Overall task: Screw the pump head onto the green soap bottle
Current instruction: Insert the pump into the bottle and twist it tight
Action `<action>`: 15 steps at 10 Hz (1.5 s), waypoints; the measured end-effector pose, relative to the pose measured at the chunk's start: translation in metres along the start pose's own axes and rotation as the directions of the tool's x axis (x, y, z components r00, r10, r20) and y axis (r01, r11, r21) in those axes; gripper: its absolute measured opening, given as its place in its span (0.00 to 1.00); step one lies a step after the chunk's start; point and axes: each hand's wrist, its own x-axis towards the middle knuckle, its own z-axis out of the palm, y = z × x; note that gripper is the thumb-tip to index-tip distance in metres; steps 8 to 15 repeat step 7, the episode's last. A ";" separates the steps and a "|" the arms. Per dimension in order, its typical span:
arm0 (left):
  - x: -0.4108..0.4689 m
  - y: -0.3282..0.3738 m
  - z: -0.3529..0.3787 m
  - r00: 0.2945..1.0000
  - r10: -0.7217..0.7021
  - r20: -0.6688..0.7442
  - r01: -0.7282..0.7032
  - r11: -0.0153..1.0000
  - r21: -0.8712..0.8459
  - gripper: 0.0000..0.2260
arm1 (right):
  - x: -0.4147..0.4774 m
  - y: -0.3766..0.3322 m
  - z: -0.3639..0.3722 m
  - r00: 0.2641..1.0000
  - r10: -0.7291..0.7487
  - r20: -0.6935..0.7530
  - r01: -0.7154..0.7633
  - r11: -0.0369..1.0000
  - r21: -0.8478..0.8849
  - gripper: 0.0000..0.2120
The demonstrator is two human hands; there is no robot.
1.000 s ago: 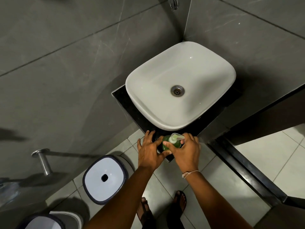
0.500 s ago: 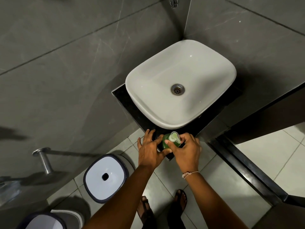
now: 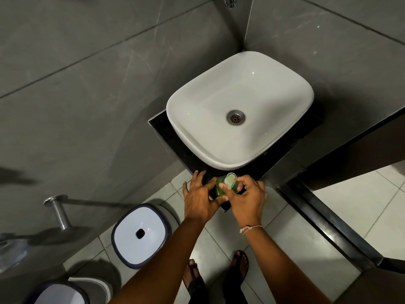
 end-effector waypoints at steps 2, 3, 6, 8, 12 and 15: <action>-0.001 0.001 -0.001 1.000 -0.002 0.004 0.002 1.000 -0.013 0.31 | 0.004 0.002 -0.004 0.999 -0.041 0.026 0.041 0.999 -0.003 0.15; -0.001 0.000 -0.001 1.000 0.000 0.006 0.000 1.000 -0.017 0.32 | 0.005 0.003 -0.004 0.998 -0.049 0.027 0.049 0.999 0.006 0.12; 0.000 0.003 -0.005 1.000 0.009 0.010 -0.009 1.000 0.023 0.31 | 0.000 0.003 -0.004 0.996 -0.049 0.076 0.053 0.997 -0.053 0.23; -0.005 0.003 -0.012 0.997 0.008 0.076 -0.014 0.997 0.077 0.37 | -0.005 0.009 -0.017 0.997 -0.020 0.079 0.026 0.998 -0.066 0.34; -0.005 0.003 -0.012 0.997 0.008 0.076 -0.014 0.997 0.077 0.37 | -0.005 0.009 -0.017 0.997 -0.020 0.079 0.026 0.998 -0.066 0.34; -0.005 0.003 -0.012 0.997 0.008 0.076 -0.014 0.997 0.077 0.37 | -0.005 0.009 -0.017 0.997 -0.020 0.079 0.026 0.998 -0.066 0.34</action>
